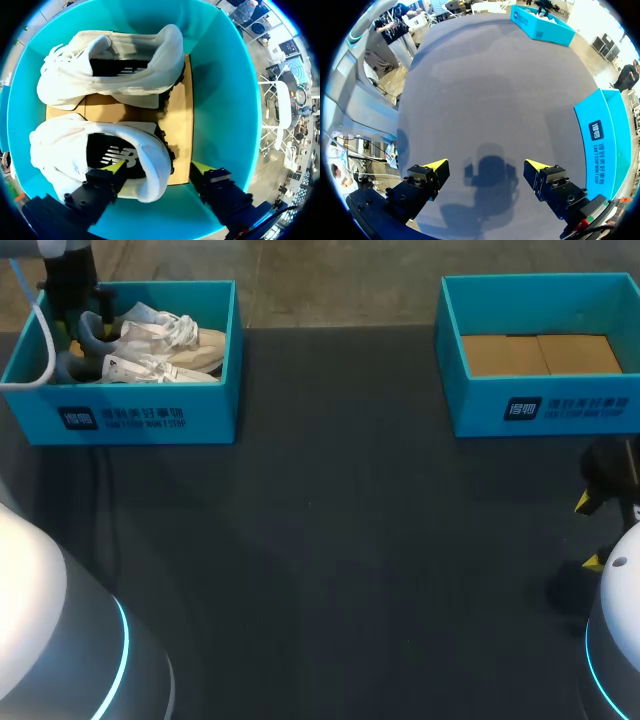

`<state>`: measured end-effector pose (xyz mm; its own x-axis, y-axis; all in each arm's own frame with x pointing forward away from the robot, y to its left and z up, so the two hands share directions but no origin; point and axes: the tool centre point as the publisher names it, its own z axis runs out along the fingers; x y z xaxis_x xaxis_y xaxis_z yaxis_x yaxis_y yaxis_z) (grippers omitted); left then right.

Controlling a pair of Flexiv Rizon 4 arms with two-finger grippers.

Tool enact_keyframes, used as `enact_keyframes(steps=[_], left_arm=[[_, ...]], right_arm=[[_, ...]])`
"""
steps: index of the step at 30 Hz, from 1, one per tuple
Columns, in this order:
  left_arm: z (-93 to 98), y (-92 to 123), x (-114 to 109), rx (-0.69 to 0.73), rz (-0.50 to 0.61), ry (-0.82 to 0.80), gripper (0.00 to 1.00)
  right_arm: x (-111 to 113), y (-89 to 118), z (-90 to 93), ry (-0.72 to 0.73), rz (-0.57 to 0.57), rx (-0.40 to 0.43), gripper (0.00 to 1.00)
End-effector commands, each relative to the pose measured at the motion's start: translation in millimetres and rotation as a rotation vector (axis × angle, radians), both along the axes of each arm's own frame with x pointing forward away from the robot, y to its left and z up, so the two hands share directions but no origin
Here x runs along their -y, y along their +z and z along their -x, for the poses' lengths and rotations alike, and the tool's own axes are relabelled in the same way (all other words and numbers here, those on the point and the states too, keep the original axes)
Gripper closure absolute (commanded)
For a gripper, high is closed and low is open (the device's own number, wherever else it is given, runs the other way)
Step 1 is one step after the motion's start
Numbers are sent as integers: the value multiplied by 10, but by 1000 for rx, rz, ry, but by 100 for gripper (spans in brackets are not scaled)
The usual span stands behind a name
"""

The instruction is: Take the shoe out of the shoebox, open the shoe tongue, remove and reinsert the insole, then place the shoe into the shoebox

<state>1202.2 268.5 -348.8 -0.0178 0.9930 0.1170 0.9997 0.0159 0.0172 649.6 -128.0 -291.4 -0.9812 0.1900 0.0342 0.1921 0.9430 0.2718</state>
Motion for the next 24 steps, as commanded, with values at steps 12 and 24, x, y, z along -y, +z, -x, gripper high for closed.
enact_keyframes(steps=[12,24], left_arm=[[201,626,103,56,69,-11,0],[568,1005,55,51,96,-47,0]], right_arm=[[0,1,16,0,2,2,0],[0,1,16,0,2,2,0]])
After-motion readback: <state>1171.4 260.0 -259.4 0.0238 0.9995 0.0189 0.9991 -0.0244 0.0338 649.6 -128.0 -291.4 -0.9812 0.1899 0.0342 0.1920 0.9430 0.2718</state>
